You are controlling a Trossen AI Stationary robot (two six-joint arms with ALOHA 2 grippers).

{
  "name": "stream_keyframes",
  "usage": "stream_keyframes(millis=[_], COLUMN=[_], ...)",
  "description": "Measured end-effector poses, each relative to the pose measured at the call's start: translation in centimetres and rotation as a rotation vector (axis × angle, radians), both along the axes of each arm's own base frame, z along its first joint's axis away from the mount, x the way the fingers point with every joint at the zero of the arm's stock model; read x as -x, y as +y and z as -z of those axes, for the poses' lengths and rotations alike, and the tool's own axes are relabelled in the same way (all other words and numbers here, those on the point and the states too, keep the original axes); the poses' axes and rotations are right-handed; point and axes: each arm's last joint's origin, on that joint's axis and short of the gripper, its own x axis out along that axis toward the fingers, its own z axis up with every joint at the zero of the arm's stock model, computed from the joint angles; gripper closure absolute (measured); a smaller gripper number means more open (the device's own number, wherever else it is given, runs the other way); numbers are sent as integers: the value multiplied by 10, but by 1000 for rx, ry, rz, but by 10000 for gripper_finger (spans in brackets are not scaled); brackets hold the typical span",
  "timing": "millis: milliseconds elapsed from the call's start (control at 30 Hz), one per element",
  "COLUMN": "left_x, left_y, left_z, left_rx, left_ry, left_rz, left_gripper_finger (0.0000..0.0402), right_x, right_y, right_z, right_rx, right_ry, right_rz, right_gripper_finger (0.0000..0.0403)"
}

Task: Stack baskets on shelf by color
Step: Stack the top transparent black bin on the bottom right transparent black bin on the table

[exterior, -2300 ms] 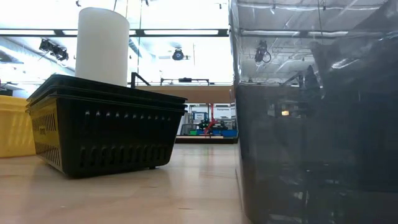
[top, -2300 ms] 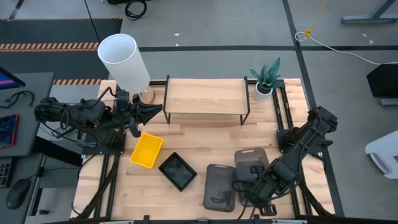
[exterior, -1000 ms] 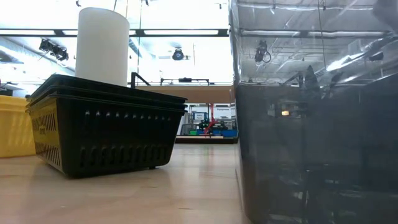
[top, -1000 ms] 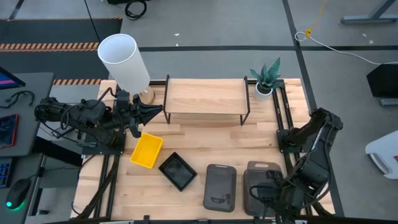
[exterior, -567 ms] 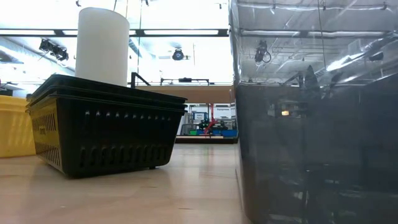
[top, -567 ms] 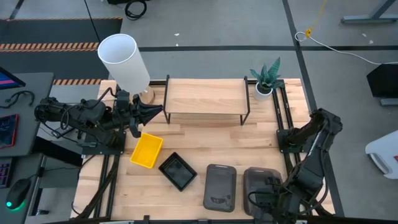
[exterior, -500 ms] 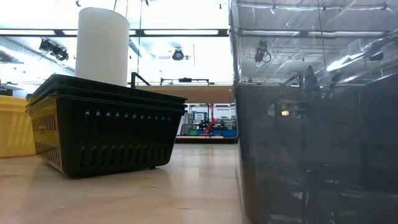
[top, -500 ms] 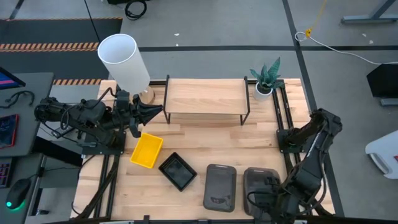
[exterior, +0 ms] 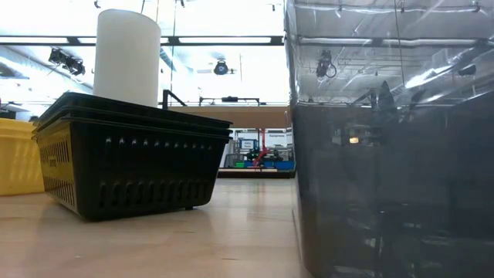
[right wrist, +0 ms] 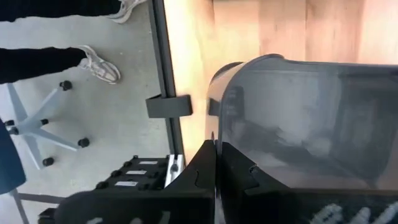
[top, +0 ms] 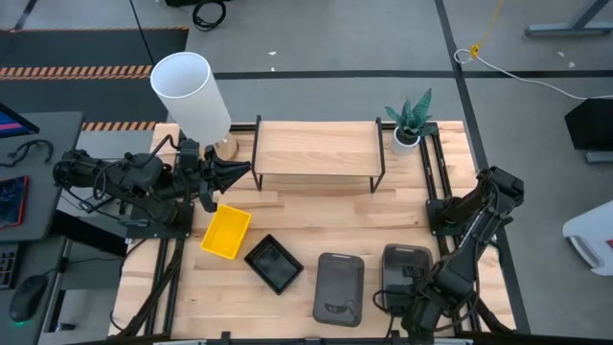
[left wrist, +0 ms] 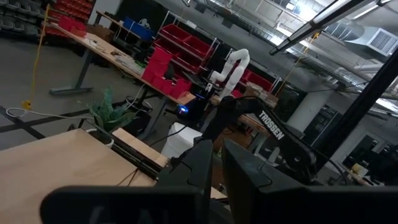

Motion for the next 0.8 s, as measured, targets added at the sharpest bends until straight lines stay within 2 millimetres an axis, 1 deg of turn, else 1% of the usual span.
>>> stream_keyframes(millis=[167, 333, 433, 633, 700, 800], left_x=[0, 0, 0, 0, 0, -1], left_y=[0, -1, -1, -2, -2, -2], left_z=[0, 0, 0, 0, 1, 2], left_rx=[-3, -5, -9, -8, -10, -14], left_ry=[1, 0, -1, -1, 5, 17], left_rz=[0, 20, 50, 54, 54, 54], left_gripper_finger=[356, 359, 362, 358, 356, 358], right_x=[-1, -4, -5, -4, -4, -6], right_y=[-5, -11, -15, -20, -20, -20], right_z=[9, 16, 22, 33, 34, 34], right_rx=[33, 87, 109, 134, 135, 126], right_ry=[-1, -22, -16, 8, 7, 0], right_rz=[-33, -42, -55, -67, -79, -82], right_gripper_finger=[396, 383, 378, 373, 363, 337])
